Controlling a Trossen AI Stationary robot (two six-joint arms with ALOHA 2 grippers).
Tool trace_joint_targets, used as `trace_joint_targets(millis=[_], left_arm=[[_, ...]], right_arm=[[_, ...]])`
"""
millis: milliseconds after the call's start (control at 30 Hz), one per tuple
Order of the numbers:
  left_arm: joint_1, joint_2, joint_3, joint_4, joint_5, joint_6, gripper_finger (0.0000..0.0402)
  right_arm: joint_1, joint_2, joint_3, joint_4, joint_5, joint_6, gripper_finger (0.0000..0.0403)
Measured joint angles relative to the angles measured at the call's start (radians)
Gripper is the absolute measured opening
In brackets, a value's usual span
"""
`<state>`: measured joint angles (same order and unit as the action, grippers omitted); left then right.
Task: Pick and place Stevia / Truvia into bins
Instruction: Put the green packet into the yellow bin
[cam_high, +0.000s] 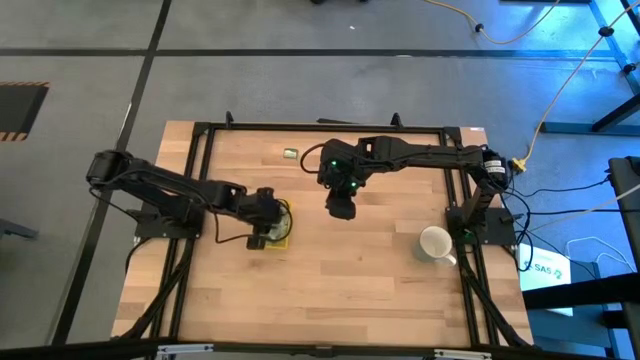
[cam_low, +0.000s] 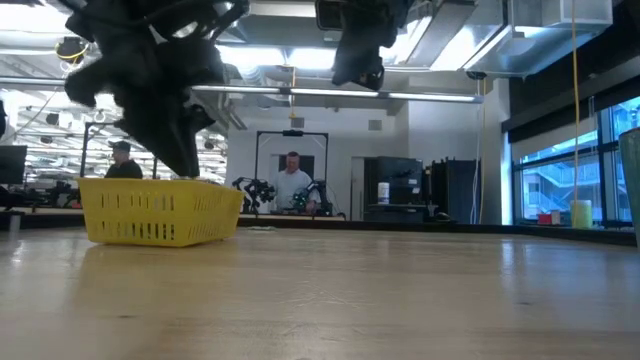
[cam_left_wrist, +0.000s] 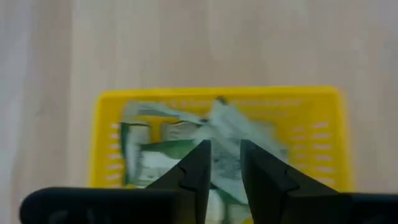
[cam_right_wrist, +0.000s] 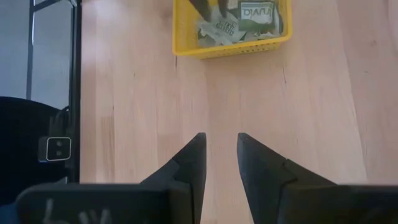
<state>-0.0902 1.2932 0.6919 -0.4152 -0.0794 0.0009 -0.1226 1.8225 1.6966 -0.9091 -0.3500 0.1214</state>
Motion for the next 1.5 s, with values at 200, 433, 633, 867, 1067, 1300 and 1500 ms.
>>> trace_joint_targets(millis=[200, 433, 633, 867, 1067, 1300, 1500], left_arm=[[0.005, -0.086, 0.047, -0.004, 0.023, -0.052, 0.0088], [0.159, -0.16, 0.13, -0.008, -0.063, -0.166, 0.0088], [0.378, -0.129, 0.145, -0.012, -0.009, -0.106, 0.0088], [0.587, 0.027, 0.145, 0.085, 0.113, 0.01, 0.0088], [0.695, 0.17, 0.145, 0.243, 0.229, 0.063, 0.0088], [0.762, 0.27, 0.145, 0.296, 0.23, 0.143, 0.0088], [0.798, 0.34, 0.159, 0.36, 0.212, 0.211, 0.0096]], right_arm=[[0.0, 0.0, 0.0, -0.01, 0.0, -0.006, 0.0094], [-0.007, 0.0, 0.0, -0.086, -0.002, -0.046, 0.0094], [-0.027, 0.0, 0.0, -0.12, -0.001, -0.052, 0.0094], [-0.031, -0.001, 0.0, -0.092, 0.113, -0.075, 0.0094], [-0.031, -0.04, -0.02, -0.024, 0.165, -0.082, 0.0094], [-0.03, -0.241, -0.26, 0.234, 0.174, -0.027, 0.0094], [-0.03, -0.399, -0.473, 0.429, 0.177, 0.073, 0.0094]])
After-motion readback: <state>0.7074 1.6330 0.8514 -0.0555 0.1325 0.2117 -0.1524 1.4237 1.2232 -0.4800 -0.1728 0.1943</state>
